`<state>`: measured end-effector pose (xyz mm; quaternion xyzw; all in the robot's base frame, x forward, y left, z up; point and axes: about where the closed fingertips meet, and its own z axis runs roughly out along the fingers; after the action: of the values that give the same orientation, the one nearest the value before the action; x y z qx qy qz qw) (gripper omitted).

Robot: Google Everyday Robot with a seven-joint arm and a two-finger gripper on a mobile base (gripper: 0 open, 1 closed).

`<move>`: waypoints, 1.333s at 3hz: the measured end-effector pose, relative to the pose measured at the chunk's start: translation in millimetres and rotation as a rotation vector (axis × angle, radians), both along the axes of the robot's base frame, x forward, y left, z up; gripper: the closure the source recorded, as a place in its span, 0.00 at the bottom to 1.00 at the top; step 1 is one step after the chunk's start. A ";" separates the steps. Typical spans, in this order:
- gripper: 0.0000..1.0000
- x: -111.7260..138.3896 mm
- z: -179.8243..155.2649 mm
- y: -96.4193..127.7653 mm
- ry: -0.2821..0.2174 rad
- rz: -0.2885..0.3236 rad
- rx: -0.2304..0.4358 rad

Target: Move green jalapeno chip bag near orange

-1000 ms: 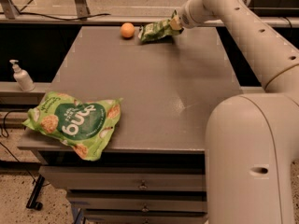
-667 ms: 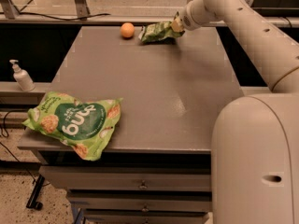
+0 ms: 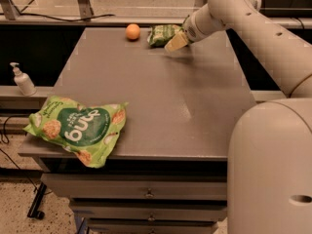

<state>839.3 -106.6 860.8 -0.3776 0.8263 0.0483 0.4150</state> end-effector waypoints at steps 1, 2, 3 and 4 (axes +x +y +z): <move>0.00 -15.2 -8.3 10.6 0.043 0.035 0.000; 0.00 -35.1 15.0 -7.4 0.039 0.066 0.000; 0.00 -57.6 53.1 -49.0 0.010 0.067 -0.004; 0.00 -85.5 82.2 -100.3 -0.001 0.089 -0.012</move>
Offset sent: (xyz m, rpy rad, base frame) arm -0.0624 -0.0457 0.0568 -0.0056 0.0145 0.0998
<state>753.8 -206.8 943.1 -0.4164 0.8088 0.0614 0.4107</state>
